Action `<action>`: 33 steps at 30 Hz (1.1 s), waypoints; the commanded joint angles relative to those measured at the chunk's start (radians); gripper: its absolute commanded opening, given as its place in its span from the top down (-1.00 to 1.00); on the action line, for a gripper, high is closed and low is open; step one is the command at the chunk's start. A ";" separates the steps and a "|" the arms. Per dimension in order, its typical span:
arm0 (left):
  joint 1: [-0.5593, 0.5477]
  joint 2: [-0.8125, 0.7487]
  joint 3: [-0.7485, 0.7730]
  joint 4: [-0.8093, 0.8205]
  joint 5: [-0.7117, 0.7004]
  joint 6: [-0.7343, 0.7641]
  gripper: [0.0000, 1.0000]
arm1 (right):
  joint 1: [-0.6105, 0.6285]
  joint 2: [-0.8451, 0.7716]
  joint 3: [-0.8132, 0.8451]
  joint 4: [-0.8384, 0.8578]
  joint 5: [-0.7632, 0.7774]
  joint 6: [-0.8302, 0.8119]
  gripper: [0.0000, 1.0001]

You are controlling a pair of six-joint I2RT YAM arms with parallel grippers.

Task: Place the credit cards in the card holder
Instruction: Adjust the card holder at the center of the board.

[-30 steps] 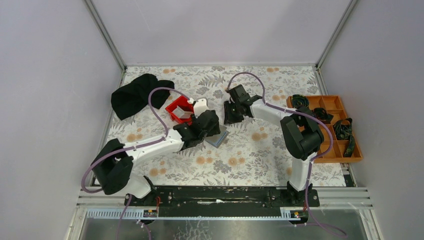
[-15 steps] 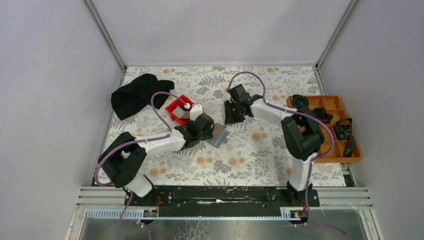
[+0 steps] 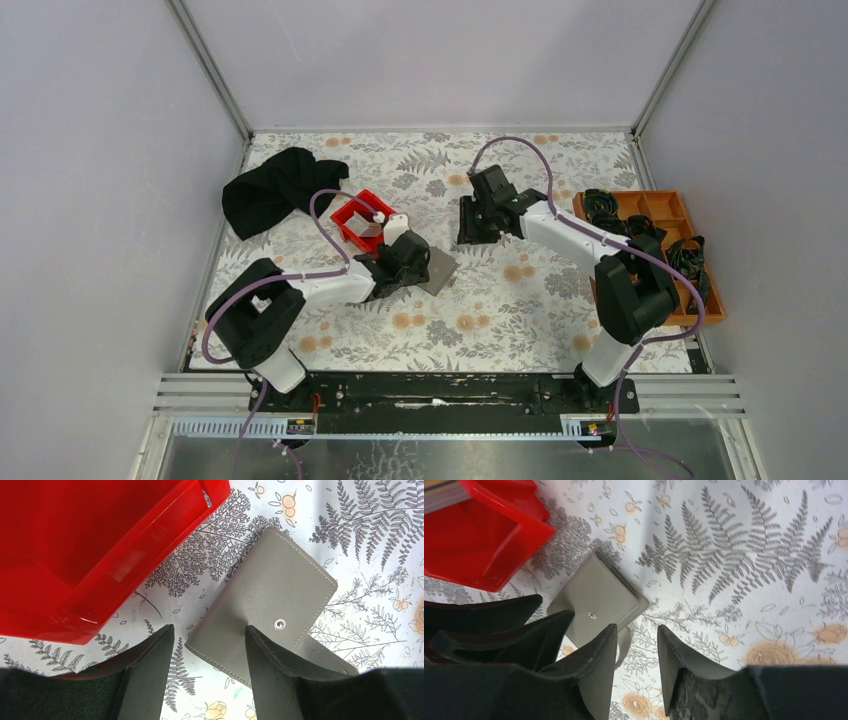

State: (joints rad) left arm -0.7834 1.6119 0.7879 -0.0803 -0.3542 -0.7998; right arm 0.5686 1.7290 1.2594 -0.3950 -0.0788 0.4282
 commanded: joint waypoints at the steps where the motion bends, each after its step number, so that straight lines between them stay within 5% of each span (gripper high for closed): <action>1: -0.004 0.011 -0.019 0.046 0.022 -0.029 -0.22 | -0.002 -0.060 -0.045 -0.053 0.034 0.042 0.16; 20: -0.137 0.057 -0.012 0.005 0.005 -0.151 -0.21 | 0.049 -0.249 -0.174 -0.135 0.070 0.114 0.21; 33: -0.171 0.064 0.000 0.003 -0.001 -0.177 -0.21 | 0.079 -0.224 -0.163 -0.149 0.100 0.039 0.22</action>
State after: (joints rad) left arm -0.9459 1.6466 0.7891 -0.0452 -0.3595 -0.9592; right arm 0.6373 1.5097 1.0683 -0.5404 -0.0105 0.5098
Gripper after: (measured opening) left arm 0.608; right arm 0.393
